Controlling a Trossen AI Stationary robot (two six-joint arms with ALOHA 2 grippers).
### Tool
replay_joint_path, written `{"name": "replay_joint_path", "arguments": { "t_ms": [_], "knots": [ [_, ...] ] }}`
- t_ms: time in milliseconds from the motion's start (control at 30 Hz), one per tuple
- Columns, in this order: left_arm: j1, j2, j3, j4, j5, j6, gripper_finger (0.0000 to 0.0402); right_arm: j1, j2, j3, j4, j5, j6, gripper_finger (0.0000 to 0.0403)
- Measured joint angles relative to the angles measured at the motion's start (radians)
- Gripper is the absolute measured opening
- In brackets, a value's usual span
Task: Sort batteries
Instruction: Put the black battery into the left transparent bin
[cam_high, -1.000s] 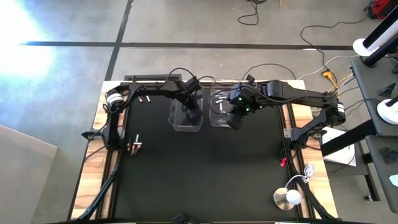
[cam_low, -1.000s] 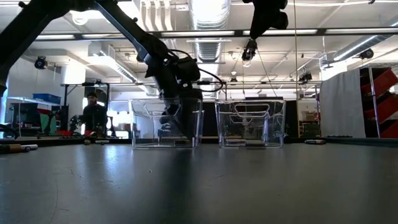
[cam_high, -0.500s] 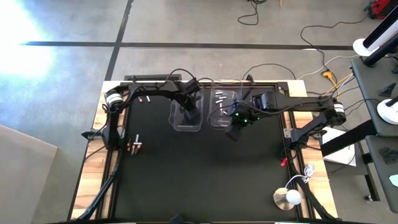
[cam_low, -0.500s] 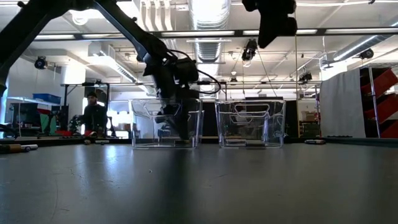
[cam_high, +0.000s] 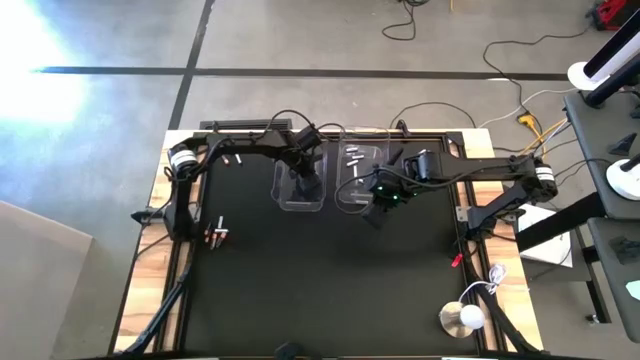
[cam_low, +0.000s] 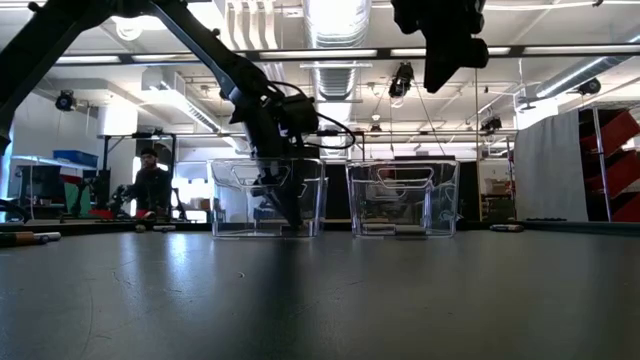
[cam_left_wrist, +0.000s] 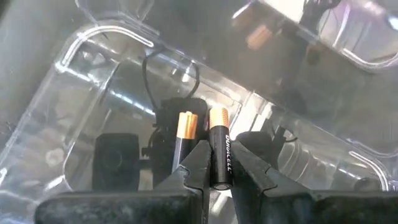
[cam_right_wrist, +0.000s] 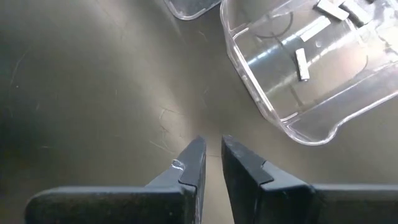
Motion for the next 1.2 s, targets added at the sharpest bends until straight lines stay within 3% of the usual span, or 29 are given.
{"name": "replay_joint_path", "arguments": {
  "t_ms": [400,600,767,1000,1200],
  "knots": [
    [0.001,0.0,-0.003,-0.002,-0.003,-0.035,0.0057,0.0,-0.151,0.032,0.017,-0.003,-0.002,0.0027],
    [0.001,0.004,-0.003,0.009,-0.04,-0.047,0.0072,0.0,-0.235,0.032,0.195,0.001,-0.019,0.001],
    [0.0,0.002,0.0,-0.001,-0.045,-0.05,0.0073,0.0,-0.268,0.032,0.374,0.003,-0.143,0.0009],
    [-0.005,-0.048,0.108,-0.174,0.141,-0.043,0.0073,-0.003,-0.282,0.033,0.424,0.002,-0.286,0.0009],
    [-0.063,-0.181,0.182,-0.309,0.086,-0.03,0.007,-0.027,-0.282,0.033,0.512,0.003,-0.41,0.001]
  ]
}}
